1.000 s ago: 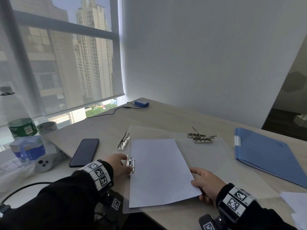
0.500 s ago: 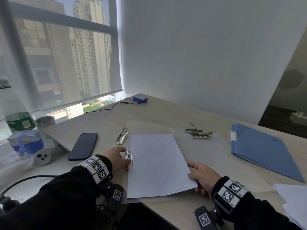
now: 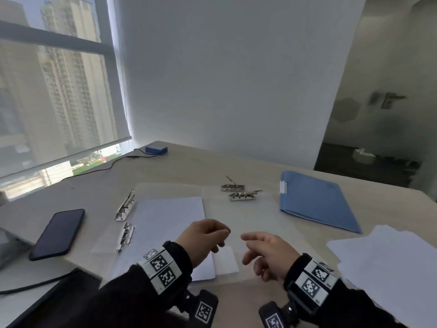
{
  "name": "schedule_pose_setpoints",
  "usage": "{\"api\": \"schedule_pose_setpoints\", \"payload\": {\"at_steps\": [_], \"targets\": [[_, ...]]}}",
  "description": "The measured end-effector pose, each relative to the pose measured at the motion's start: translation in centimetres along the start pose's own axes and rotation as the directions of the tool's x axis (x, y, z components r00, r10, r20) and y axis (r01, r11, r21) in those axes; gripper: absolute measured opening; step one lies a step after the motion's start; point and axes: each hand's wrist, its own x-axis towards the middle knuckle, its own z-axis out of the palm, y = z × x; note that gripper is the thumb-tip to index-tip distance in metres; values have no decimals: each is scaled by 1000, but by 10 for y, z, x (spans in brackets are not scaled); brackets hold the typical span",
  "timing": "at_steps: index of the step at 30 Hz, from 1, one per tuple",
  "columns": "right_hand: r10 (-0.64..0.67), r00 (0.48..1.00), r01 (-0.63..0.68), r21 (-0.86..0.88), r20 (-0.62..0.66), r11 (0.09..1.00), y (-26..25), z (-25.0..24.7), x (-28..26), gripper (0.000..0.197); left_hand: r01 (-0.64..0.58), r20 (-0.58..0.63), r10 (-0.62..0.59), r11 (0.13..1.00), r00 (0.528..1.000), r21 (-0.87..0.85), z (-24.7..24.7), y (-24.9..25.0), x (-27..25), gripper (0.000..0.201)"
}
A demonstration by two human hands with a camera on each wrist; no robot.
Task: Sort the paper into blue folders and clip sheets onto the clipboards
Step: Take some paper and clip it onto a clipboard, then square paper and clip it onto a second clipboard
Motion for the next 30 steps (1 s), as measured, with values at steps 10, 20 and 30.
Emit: {"api": "schedule_pose_setpoints", "payload": {"at_steps": [10,20,30], "targets": [[86,790,69,227,-607,971,55,-196,-110,18,-95,292,108,994,950,-59,190,54,27,13],[304,507,31,369,-807,929,113,-286,-198,19,-288,493,144,930,858,229,301,83,42,41],[435,628,176,662,-645,728,124,-299,-211,25,-390,618,-18,761,786,518,326,78,51,62]]}}
